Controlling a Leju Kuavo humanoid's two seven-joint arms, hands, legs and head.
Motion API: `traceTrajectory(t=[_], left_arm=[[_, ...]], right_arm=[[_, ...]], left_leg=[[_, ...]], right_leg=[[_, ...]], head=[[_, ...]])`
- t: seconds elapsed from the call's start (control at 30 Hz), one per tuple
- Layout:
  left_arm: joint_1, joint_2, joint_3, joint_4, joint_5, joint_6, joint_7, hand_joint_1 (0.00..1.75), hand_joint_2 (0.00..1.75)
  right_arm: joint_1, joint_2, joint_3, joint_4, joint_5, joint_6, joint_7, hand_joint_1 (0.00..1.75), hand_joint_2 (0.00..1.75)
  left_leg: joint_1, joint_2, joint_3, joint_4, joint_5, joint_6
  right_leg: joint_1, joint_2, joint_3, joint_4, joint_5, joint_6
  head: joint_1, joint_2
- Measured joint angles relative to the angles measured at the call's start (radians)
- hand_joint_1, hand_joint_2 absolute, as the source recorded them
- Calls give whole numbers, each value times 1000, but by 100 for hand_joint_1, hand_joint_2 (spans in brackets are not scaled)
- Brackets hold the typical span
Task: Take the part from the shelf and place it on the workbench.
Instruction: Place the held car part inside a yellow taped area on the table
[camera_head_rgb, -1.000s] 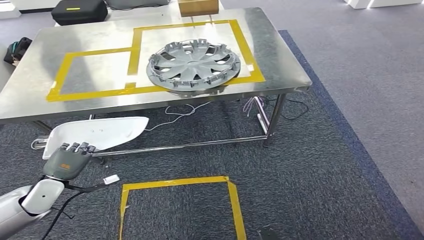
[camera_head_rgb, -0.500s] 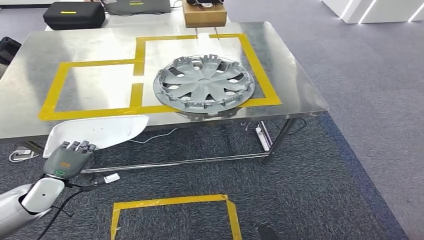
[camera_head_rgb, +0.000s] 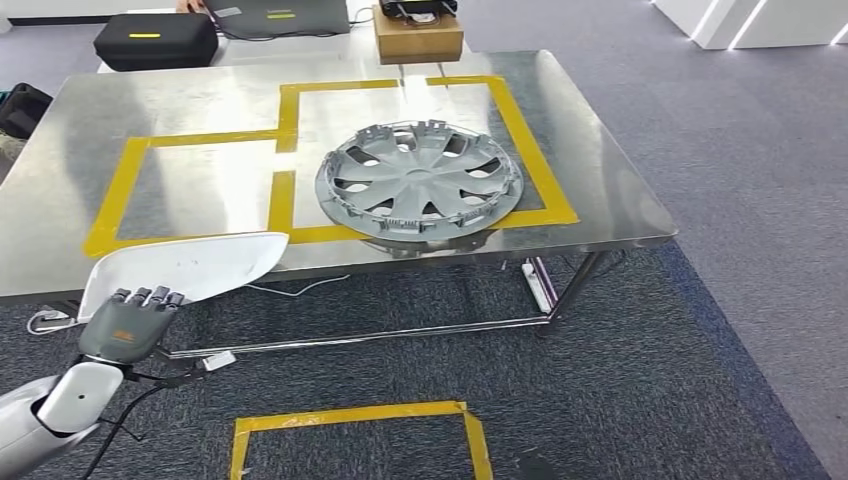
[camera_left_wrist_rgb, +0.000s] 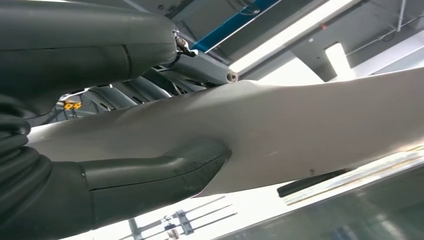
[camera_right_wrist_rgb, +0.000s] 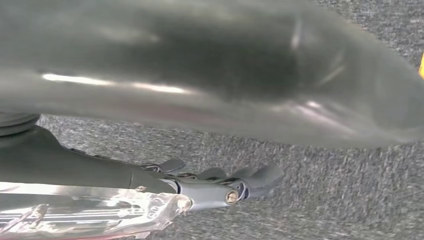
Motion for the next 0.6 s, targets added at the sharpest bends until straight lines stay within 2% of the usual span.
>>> traceTrajectory(t=[0.27,0.4,0.43,0.47,0.53,0.57,0.6], left_arm=[[15,-10,37,0,0,0,-5,175,175],[16,-13,39,0,0,0,-3,175,175],[16,-14,40,1,0,0,-2,175,175],[16,-15,41,1,0,0,-2,175,175],[16,-17,42,3,0,0,-1,175,175],[18,-18,42,4,0,0,-1,175,175],[19,-19,42,5,0,0,-1,175,175]], right_arm=[[0,0,0,0,-2,-2,0,0,0],[0,0,0,0,-2,-2,0,0,0],[0,0,0,0,-2,-2,0,0,0],[-1,1,0,0,-2,-2,1,0,0],[-1,1,0,0,-2,-2,1,0,0],[1,1,0,0,-2,-2,1,0,0],[3,1,0,0,-2,-2,1,0,0]], left_leg=[[-1,0,0,0,-1,0],[3,-2,14,-18,-20,23],[5,-2,22,-19,-24,27],[7,-1,30,-19,-25,29],[8,0,40,-19,-33,29],[10,-1,45,-19,-37,27],[12,-1,52,-18,-42,22]], right_leg=[[-1,0,0,-1,-1,-1],[-3,0,-4,24,5,22],[-4,-1,-15,48,-8,28],[-8,-1,-37,90,-32,34],[-21,-2,-112,220,-89,47],[-28,-2,-152,278,-106,54],[-35,-3,-177,306,-107,59]], head=[[0,0],[0,0],[2,0],[4,0],[7,0],[8,0],[8,0]])
